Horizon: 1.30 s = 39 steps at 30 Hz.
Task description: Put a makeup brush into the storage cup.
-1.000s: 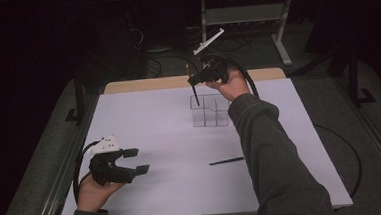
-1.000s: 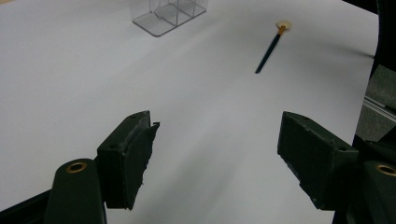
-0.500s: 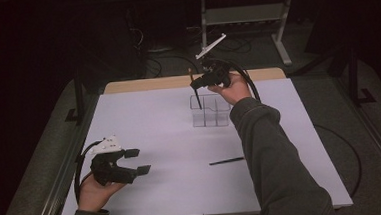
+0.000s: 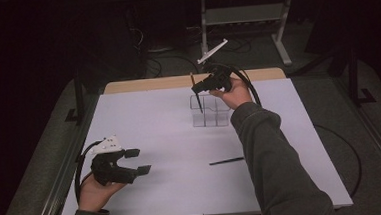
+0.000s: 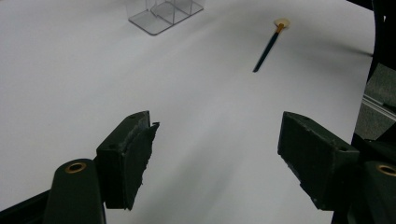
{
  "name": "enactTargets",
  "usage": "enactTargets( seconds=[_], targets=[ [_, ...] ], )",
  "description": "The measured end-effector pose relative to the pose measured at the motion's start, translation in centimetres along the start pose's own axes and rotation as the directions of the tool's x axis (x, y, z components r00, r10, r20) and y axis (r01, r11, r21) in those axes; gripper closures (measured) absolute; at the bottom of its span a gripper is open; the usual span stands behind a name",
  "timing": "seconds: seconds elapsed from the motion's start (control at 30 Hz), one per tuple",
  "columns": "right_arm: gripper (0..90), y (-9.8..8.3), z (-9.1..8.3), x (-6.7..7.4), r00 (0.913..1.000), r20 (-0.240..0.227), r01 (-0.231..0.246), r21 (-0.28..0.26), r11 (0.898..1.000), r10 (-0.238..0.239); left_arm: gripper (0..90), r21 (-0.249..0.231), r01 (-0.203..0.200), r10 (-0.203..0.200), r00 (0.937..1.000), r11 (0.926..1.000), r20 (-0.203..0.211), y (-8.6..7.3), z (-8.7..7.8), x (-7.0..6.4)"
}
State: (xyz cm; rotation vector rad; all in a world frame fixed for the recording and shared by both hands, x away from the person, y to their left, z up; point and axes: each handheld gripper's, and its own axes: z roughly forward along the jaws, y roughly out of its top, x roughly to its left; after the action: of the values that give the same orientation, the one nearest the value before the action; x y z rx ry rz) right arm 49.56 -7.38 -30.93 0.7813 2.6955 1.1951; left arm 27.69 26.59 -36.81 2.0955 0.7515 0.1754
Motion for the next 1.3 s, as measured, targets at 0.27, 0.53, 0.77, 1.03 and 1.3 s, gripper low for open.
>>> enactTargets(
  seconds=[0.27,0.53,0.77,1.03,1.3],
  targets=[
    [82.3,-0.6,0.2,0.0,0.9997,0.001,-0.026,0.006,1.000,0.026,25.7,-0.002,0.009,-0.009,1.0000,1.0000,0.003,0.0,0.1,-0.1],
    [82.2,-1.0,0.6,0.1,0.9991,-0.002,-0.042,0.010,0.999,0.042,25.7,0.002,0.003,-0.003,1.0000,1.0000,0.005,0.0,0.1,0.0],
    [82.2,-1.3,0.8,0.0,0.9992,0.001,-0.041,0.011,0.999,0.041,25.7,0.004,0.006,-0.006,1.0000,1.0000,0.005,0.0,0.1,0.0],
    [82.1,-1.9,1.5,0.2,0.9981,-0.007,-0.061,0.017,0.998,0.061,25.7,0.005,0.007,-0.007,1.0000,1.0000,0.004,0.0,0.2,-0.1],
    [81.9,-2.2,1.7,0.2,0.9971,-0.006,-0.076,0.019,0.997,0.076,25.7,0.007,0.006,-0.006,1.0000,1.0000,0.003,0.0,0.2,-0.1]
  ],
)
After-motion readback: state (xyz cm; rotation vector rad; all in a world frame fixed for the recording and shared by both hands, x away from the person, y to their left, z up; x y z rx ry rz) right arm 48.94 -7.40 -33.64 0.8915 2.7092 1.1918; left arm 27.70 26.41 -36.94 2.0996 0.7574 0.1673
